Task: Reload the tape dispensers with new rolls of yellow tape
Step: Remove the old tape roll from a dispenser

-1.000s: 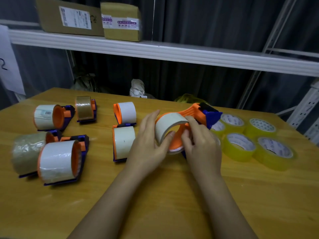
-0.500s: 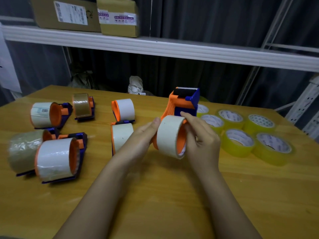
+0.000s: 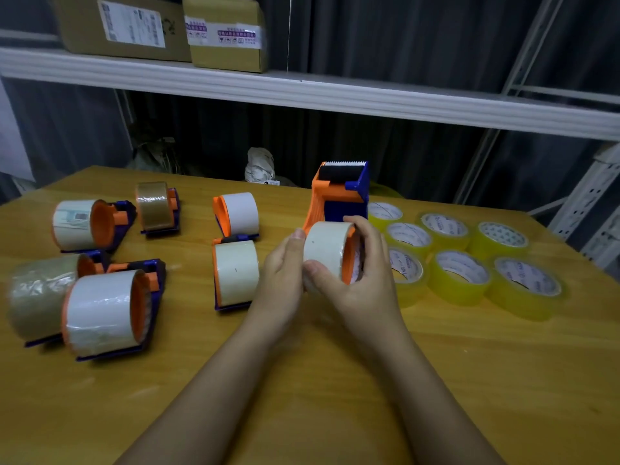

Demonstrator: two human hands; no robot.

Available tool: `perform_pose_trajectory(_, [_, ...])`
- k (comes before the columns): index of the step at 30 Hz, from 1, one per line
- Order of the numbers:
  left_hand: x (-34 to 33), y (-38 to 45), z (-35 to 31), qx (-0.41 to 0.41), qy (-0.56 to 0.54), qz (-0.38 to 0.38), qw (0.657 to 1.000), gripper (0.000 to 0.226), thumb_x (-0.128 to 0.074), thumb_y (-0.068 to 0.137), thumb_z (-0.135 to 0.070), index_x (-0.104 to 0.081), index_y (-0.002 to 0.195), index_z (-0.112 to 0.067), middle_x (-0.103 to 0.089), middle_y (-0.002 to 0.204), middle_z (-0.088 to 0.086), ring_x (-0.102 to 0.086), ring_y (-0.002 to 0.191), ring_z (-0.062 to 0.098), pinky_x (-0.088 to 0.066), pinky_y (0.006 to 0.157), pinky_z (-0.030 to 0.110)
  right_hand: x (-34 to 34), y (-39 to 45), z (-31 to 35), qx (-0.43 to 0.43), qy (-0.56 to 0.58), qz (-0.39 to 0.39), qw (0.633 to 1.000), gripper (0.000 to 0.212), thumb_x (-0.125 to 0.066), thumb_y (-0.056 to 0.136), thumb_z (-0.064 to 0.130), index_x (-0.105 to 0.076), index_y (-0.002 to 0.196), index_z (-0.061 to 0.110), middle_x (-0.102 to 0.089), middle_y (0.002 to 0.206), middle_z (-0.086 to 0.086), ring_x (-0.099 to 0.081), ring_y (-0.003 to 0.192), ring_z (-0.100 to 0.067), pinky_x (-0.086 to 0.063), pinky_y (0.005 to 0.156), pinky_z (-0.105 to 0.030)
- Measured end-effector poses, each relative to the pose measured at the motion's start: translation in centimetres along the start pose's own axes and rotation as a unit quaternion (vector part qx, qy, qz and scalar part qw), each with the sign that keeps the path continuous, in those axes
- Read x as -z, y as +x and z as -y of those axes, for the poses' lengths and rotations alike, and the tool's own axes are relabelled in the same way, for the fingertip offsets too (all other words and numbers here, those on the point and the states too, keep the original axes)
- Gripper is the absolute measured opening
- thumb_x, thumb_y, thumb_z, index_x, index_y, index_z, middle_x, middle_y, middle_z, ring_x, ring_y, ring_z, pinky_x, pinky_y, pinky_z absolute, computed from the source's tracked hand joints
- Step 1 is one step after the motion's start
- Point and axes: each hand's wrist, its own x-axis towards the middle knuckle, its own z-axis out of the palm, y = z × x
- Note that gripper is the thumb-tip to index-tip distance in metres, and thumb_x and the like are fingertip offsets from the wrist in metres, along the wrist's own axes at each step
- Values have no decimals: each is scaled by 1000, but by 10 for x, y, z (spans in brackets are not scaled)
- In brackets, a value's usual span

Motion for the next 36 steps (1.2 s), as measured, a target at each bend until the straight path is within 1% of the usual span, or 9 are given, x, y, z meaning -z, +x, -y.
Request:
perform_pose_trajectory(2, [-1,2,-2,15,-17,-8,1000,33,-37,101,-29,-66,88,-21,-72,78,-2,-67,83,17,-52,80,37,0,0,2,13,-26,-11,1000,80,-61,63,70,-38,132,36,-39,122,20,-40,113,8,-35,83,-2])
perform_pose_trajectory(6, [0,2,-8,29,-52,-11,998,31,-39,101,-27,-64,84,-21,-71,68,-6,-67,69,9,-52,65,23,0,0,4,43,-47,-23,998,80,-63,63,68,-37,132,37,-37,118,20,-41,109,7,-34,83,1])
perform_pose_trajectory(11, [1,2,-9,66,-102,-15,992,26,-40,101,-29,-62,88,-21,-67,56,-9,-64,53,2,-49,50,15,3,-1,5,30,-91,26,995,87,-55,64,76,-25,140,46,-30,121,25,-36,111,7,-36,81,-9])
perform_pose_trajectory(13, [2,4,-8,82,-138,-26,987,26,-42,100,-32,-63,98,-16,-66,58,-8,-63,54,3,-49,53,18,6,-2,4,60,-81,25,995,88,-56,68,74,-21,144,47,-30,129,23,-35,120,5,-38,89,-13])
perform_pose_trajectory(16, [3,6,-6,86,-178,-28,980,26,-40,101,-29,-62,96,-15,-70,64,-5,-67,61,5,-52,55,19,9,-2,1,124,-56,10,991,87,-66,69,67,-31,143,40,-34,142,11,-33,135,-6,-35,103,-18])
perform_pose_trajectory(18, [4,7,-7,92,-195,-20,976,28,-40,101,-30,-62,104,-12,-73,74,-1,-70,70,8,-54,59,20,9,0,1,146,-77,25,986,88,-71,67,64,-36,143,35,-33,146,11,-30,138,-8,-33,107,-20])
perform_pose_trajectory(23, [4,5,-9,111,-217,-18,970,32,-40,101,-29,-63,106,-8,-74,84,6,-71,76,13,-57,64,23,8,2,-2,163,-111,22,980,90,-72,68,62,-39,145,30,-35,143,8,-35,134,-13,-35,107,-23])
perform_pose_trajectory(27, [3,5,-10,137,-223,-19,965,37,-41,100,-33,-60,118,-7,-73,101,11,-71,86,17,-58,72,28,7,1,-5,166,-121,24,978,90,-70,70,63,-36,146,31,-30,152,10,-30,140,-8,-32,108,-22])
perform_pose_trajectory(36, [6,4,-10,152,-257,-17,954,34,-44,98,-36,-62,111,-10,-74,91,7,-72,81,14,-57,65,24,-1,2,-2,213,-118,-25,970,82,-71,73,57,-49,138,12,-47,143,-3,-39,132,-11,-31,109,-20])
